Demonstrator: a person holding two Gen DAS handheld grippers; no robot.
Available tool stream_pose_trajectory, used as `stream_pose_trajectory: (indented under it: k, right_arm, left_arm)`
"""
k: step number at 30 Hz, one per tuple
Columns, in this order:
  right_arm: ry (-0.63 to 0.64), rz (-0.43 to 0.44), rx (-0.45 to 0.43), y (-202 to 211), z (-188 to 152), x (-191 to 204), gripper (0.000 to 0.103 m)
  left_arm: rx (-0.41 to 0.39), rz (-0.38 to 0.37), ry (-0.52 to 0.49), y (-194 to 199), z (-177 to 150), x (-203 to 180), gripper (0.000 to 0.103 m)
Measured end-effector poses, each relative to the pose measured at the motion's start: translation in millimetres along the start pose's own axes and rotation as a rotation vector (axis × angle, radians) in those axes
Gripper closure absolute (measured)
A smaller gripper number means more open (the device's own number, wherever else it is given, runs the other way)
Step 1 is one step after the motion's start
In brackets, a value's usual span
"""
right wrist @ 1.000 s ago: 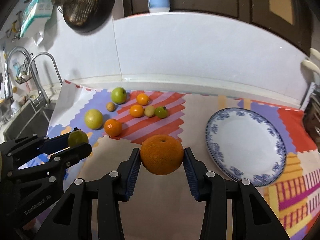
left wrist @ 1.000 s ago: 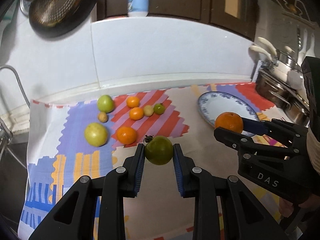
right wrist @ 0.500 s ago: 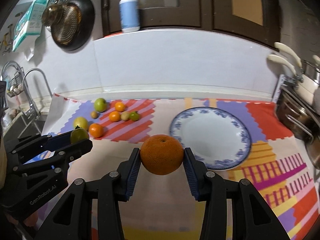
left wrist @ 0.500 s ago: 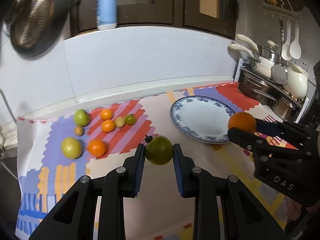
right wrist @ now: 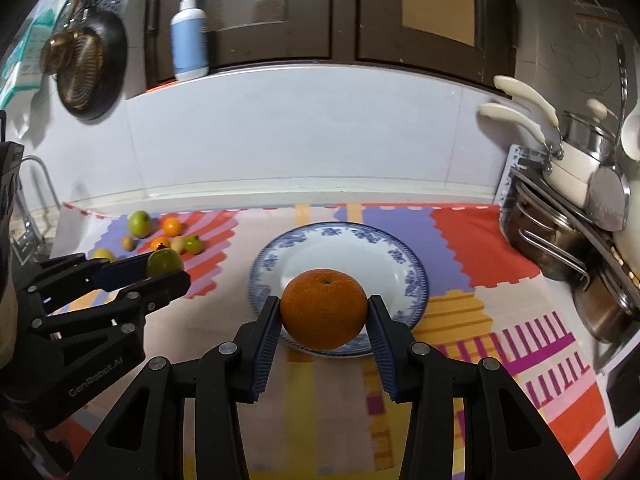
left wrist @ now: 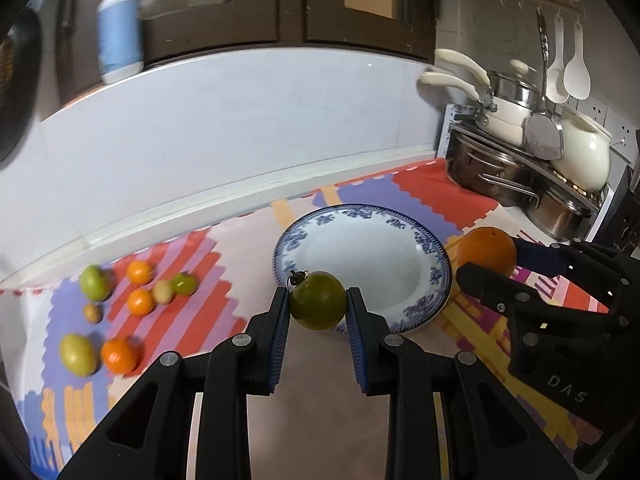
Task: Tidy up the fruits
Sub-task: 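Carry the green tomato and orange over the blue-rimmed plate with both tools, then open both tools to release the tomato and orange onto the plate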
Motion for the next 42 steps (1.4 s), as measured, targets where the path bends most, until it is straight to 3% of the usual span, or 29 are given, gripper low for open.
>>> stream_pose_trajectory:
  k: [16, 26, 34, 38, 42]
  right_arm:
    - [-0.023, 0.0, 0.105, -105.2, 16.9, -41.2, 0.059]
    - [-0.025, -0.008, 0.171, -148.3, -9.4, -28.9, 0.059]
    - [-0.031, -0.004, 0.201, -162.1, -18.1, -32.7, 0.059]
    - [-0.038, 0.002, 0.202, -161.8, -18.9, -31.8, 0.059]
    - [-0.06, 0.005, 0.202, -155.7, -17.5, -33.0, 0.055]
  left_arm:
    - [0.129, -0.03, -0.022, -110.8, 31.0, 17.9, 0.075]
    - [0.212, -0.049, -0.022, -164.5, 26.3, 23.7, 0.075]
    - [0.234, -0.053, -0.01, -175.0, 21.4, 23.5, 0.074]
    - [0.228, -0.063, 0.002, -168.8, 23.2, 23.5, 0.061]
    - [0.197, -0.038, 0.006, -153.7, 28.3, 26.3, 0.056]
Point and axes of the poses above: each gripper's, at about its wrist camera, not at the fingertips, and y roughly against the way its jaws point, x to its left, z to its top, the point moved 6 cm from there along -y, roughly the way its jaws point, and after that the axes turned 7 degrees about -z, right-handed, at the moved point
